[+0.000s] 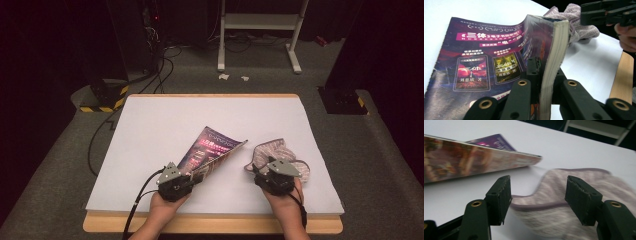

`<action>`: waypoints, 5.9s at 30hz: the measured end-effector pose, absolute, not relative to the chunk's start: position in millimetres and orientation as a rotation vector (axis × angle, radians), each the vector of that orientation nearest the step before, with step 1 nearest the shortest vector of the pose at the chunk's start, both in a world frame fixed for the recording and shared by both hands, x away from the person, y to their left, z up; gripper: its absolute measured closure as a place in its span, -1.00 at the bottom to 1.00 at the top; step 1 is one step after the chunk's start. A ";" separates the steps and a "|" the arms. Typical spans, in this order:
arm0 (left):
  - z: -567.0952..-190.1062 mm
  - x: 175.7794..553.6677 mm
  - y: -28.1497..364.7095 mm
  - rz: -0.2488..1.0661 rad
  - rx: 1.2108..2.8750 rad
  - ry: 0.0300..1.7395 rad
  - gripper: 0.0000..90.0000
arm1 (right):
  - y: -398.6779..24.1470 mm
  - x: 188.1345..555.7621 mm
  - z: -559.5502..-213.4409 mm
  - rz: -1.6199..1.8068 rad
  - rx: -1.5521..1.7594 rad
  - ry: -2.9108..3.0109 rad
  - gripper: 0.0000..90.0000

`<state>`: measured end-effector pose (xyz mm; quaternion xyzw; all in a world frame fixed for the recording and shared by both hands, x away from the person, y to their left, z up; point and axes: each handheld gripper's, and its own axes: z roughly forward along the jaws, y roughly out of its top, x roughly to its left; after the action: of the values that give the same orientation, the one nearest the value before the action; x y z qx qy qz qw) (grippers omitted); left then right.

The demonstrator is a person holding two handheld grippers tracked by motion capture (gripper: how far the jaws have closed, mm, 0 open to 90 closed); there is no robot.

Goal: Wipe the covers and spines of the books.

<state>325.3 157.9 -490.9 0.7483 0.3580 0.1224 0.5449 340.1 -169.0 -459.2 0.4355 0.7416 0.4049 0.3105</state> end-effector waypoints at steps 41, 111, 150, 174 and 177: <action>-470.4 325.9 192.1 0.387 1.723 0.872 0.03 | -104.5 351.9 -488.3 1.070 1.026 2.139 -0.18; -508.1 311.7 192.9 0.316 2.005 1.060 0.21 | -98.5 405.9 -503.0 1.065 1.290 2.300 -0.21; -493.8 346.9 208.2 0.364 1.898 1.062 0.12 | -241.3 376.0 -464.8 0.950 1.406 1.865 -0.35; -493.7 349.2 215.5 0.377 1.881 1.085 0.12 | -269.2 379.7 -489.4 0.951 1.560 1.951 0.56; -493.8 349.7 216.3 0.379 1.881 1.088 0.12 | -267.4 373.3 -474.4 0.931 1.489 1.873 0.57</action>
<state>349.7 216.3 -493.8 0.7610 0.4401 0.1534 0.4512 373.3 -267.4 -474.4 0.5563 0.6997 0.3476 0.2830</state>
